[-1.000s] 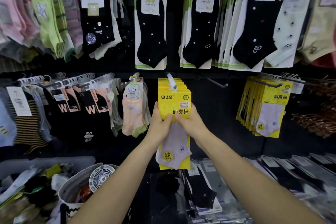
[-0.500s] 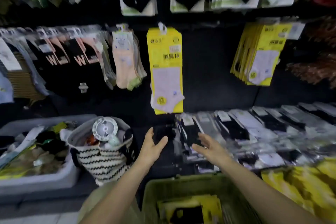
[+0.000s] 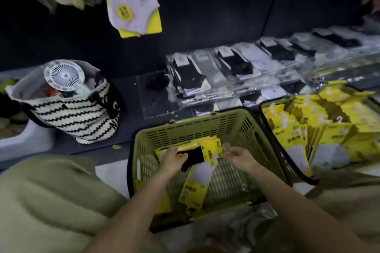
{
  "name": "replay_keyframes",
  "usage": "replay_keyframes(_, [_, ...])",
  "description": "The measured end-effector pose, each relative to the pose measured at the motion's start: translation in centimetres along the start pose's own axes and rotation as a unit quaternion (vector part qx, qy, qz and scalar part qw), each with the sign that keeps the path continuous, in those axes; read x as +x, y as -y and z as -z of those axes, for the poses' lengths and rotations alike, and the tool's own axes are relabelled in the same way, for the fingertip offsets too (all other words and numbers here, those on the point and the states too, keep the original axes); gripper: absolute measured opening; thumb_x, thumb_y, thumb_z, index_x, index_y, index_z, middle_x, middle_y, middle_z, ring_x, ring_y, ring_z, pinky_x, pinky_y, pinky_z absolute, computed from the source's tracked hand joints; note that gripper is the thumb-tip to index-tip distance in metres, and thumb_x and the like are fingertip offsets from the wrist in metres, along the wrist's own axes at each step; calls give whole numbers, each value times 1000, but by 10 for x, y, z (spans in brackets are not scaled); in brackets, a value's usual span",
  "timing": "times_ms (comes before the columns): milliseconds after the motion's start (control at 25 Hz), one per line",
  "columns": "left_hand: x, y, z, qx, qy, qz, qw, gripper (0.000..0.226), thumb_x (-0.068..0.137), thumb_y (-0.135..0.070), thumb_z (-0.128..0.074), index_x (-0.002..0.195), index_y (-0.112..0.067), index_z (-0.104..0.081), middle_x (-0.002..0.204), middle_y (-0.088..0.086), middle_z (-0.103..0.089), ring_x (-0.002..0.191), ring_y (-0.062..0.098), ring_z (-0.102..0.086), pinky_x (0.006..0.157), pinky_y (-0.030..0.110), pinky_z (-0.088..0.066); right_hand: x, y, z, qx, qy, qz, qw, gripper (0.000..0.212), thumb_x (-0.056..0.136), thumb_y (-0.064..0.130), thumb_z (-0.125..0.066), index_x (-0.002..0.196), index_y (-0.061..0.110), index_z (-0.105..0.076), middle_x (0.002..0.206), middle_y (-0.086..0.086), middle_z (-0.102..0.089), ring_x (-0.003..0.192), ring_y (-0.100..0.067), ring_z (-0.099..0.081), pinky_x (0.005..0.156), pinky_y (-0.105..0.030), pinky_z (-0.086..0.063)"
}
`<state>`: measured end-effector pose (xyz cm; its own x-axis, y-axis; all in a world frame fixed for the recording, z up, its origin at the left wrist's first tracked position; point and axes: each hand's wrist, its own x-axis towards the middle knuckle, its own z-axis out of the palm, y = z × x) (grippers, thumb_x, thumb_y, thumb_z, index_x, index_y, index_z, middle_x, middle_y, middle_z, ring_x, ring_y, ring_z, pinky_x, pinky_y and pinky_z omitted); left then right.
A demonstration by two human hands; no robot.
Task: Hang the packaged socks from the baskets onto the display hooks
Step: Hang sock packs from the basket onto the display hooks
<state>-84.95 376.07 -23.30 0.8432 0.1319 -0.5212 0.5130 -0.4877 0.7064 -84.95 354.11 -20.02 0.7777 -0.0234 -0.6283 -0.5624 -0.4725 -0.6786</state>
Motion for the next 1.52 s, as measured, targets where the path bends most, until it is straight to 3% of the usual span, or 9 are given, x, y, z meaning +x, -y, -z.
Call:
replay_keyframes(200, [13,30,-30,39,6,23,999,52,96,-21,-51,141,-5,-33,147,12,-38,131,28,-41,97,33,-40,22,-40,-20,-27,21,-35,999,31,93,11,-55,122,0,-56,127,-19,-56,113,-26,-53,83,-27,-42])
replay_keyframes(320, [29,28,-38,87,7,-2,996,52,97,-24,-49,143,-8,-31,148,9,-37,132,27,-40,103,36,-38,45,-47,-33,-14,20,-64,998,29,91,16,-58,117,4,-59,109,-16,-59,97,-22,-55,79,-28,-42])
replay_keyframes(520, [81,8,-43,235,32,-38,971,61,96,-30,-49,148,-14,-21,151,9,-30,131,30,-41,101,41,-43,92,-54,-46,1,33,-102,994,28,92,16,-56,117,4,-58,100,-7,-50,79,-14,-49,55,-19,-37])
replay_keyframes(680, [110,9,-51,355,54,-63,931,62,94,-33,-51,147,-15,-24,150,6,-32,139,27,-27,105,40,-36,109,-60,-50,34,15,-141,989,37,91,18,-58,125,3,-57,122,-14,-60,94,-17,-52,78,-24,-40])
replay_keyframes(800, [115,17,-58,426,-13,-138,894,55,92,-31,-52,141,-14,-34,140,3,-44,133,24,-30,101,37,-33,115,-60,-50,67,-3,-146,987,39,91,15,-58,126,-1,-54,125,-16,-59,100,-23,-57,76,-22,-41])
replay_keyframes(960, [113,32,-68,434,-43,-166,884,56,92,-27,-50,143,-15,-29,141,1,-40,131,23,-32,101,36,-31,113,-63,-52,65,32,-150,986,18,93,15,-54,98,0,-62,90,-16,-54,68,-18,-47,52,-21,-34])
replay_keyframes(1280, [118,31,-75,464,-63,-150,871,48,88,-30,-58,130,-20,-39,128,4,-43,119,26,-39,94,35,-33,109,-77,-54,92,26,-164,982,24,93,21,-54,103,3,-67,86,-13,-58,80,-21,-49,69,-30,-37])
replay_keyframes(1400, [116,36,-80,489,-30,-151,859,37,89,-26,-56,123,-19,-43,125,4,-48,116,26,-45,86,35,-38,109,-78,-55,109,22,-164,980,22,93,20,-54,100,4,-67,85,-12,-57,79,-21,-49,66,-30,-38])
replay_keyframes(1520, [117,32,-78,450,6,-126,884,29,93,-17,-50,122,-19,-47,123,6,-54,110,28,-53,75,35,-43,107,-78,-53,136,18,-165,977,12,92,19,-56,93,11,-65,81,-11,-58,75,-21,-50,60,-28,-37])
